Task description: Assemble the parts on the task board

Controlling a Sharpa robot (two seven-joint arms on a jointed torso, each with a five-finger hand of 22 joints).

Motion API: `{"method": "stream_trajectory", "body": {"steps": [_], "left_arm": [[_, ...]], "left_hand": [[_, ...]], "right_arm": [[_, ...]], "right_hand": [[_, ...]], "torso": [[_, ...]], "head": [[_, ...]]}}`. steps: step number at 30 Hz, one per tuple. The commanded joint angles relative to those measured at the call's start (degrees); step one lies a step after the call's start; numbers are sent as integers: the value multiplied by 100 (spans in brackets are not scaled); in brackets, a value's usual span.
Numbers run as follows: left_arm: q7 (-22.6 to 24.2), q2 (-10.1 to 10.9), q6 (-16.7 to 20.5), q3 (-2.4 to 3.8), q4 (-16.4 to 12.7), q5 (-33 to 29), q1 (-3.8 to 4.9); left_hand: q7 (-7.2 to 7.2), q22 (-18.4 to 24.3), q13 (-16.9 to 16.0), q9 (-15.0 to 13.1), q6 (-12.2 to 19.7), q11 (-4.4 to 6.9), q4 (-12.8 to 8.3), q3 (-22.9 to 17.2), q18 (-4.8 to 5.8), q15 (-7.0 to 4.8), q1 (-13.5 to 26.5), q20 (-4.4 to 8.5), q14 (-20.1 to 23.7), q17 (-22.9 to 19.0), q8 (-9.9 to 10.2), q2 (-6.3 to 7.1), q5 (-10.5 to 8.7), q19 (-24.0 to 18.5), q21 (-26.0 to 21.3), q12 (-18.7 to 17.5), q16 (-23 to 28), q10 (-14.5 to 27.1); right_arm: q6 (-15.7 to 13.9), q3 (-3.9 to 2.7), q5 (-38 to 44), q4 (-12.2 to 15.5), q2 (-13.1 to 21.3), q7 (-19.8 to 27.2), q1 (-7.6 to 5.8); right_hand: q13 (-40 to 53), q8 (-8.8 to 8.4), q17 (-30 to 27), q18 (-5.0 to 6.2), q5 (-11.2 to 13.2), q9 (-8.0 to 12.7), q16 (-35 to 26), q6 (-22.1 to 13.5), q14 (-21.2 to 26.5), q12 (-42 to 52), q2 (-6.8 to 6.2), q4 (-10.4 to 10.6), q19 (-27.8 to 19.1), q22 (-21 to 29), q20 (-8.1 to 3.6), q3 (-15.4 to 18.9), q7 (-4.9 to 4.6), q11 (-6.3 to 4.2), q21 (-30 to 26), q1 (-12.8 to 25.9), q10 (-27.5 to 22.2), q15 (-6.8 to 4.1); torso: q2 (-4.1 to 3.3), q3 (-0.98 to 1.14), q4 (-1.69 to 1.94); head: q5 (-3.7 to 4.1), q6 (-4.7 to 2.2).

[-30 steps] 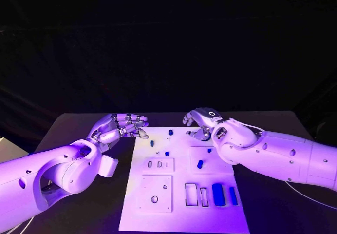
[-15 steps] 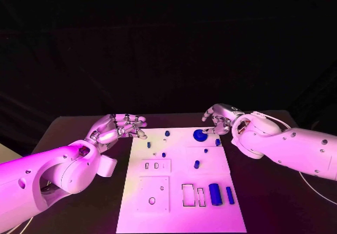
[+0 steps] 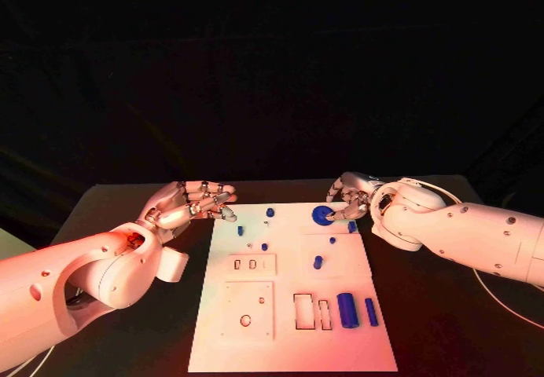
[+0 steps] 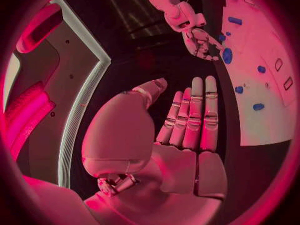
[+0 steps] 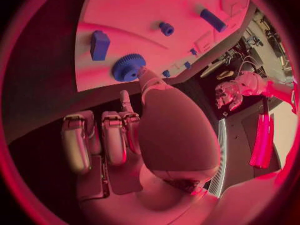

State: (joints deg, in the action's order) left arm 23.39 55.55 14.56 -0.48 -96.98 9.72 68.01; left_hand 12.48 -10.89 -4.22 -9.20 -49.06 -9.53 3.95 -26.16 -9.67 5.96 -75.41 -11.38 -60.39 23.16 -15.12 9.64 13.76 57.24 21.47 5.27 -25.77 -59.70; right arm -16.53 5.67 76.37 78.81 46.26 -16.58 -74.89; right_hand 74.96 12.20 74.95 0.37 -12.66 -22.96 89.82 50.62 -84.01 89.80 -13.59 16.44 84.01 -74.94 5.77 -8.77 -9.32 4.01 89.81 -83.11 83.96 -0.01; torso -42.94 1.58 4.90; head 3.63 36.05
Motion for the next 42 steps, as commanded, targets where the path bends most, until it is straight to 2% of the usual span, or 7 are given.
{"method": "stream_trajectory", "body": {"steps": [1,17,25,31,37,39,42], "left_arm": [[41,-11,-109,5,-6,-7,6],[24,-9,-117,5,-3,-1,6],[14,-9,-122,5,0,2,6],[7,-5,-123,5,1,3,6],[-2,-8,-132,5,0,8,7],[-4,-7,-133,5,2,8,7],[-5,-6,-134,5,5,9,7]], "left_hand": [[46,-6,-1,-6,1,10,29,0,-55,-17,-41,3,40,6,-10,-27,-22,-36,30,-27,-37,-29],[46,-6,-1,-6,1,10,29,0,-55,-17,-41,3,40,6,-10,-27,-22,-36,30,-27,-37,-29],[44,-17,-1,-8,0,10,28,-3,-54,-17,-55,3,56,23,-9,-29,-22,-51,46,-32,-52,-34],[44,-20,-1,-9,-2,11,27,-6,-54,-17,-60,4,61,28,-10,-33,-22,-56,50,-33,-56,-36],[43,-24,-1,-10,-3,11,25,-12,-54,-18,-69,5,66,33,-10,-40,-21,-59,56,-35,-61,-38],[43,-24,-1,-10,-3,11,25,-12,-54,-18,-69,5,66,33,-10,-40,-21,-59,56,-35,-61,-38],[43,-26,-1,-11,-4,12,24,-15,-54,-18,-74,5,70,36,-10,-44,-21,-62,60,-36,-63,-39]], "right_arm": [[193,1,-60,-42,-46,-72,17],[182,15,-44,-230,-260,-85,112],[197,25,-3,-356,-337,-94,138],[174,32,60,-373,-372,-96,162],[10,37,286,-343,-394,-111,177],[-79,38,389,-312,-390,-92,181],[-244,38,533,-245,-379,-46,190]], "right_hand": [[1504,27,1505,-37,-27,-7,18,-15,-599,20,38,5,599,-1506,43,27,15,44,19,-15,604,30],[1504,66,1505,-37,-39,-15,18,25,-599,20,90,4,599,-1506,47,13,21,41,19,-30,604,30],[1504,115,1505,-37,-80,-17,18,113,-599,20,196,-9,599,-1506,43,-84,37,27,19,-103,604,21],[1504,136,1505,-37,-115,-11,18,189,-599,20,238,-8,599,-1506,36,-160,49,17,19,-139,604,10],[1504,209,1505,-37,-171,5,18,494,-599,20,339,-60,599,-1506,-32,-486,149,-67,19,-300,604,-76],[1504,243,1505,-37,-63,6,18,623,-599,20,342,-99,599,-1506,-72,-672,197,-112,19,-384,604,-120],[1504,286,1505,-37,-79,-2,18,743,-599,20,327,-148,599,-1506,-108,-846,243,-154,19,-439,604,-156]], "torso": [[2,-2,-3],[5,-4,-4],[6,-6,-2],[3,0,-13],[10,-9,-3],[10,-7,-2],[12,-6,-5]], "head": [[-13,12],[-34,39],[-37,52],[-50,59],[-41,65],[-44,65],[-50,70]]}}
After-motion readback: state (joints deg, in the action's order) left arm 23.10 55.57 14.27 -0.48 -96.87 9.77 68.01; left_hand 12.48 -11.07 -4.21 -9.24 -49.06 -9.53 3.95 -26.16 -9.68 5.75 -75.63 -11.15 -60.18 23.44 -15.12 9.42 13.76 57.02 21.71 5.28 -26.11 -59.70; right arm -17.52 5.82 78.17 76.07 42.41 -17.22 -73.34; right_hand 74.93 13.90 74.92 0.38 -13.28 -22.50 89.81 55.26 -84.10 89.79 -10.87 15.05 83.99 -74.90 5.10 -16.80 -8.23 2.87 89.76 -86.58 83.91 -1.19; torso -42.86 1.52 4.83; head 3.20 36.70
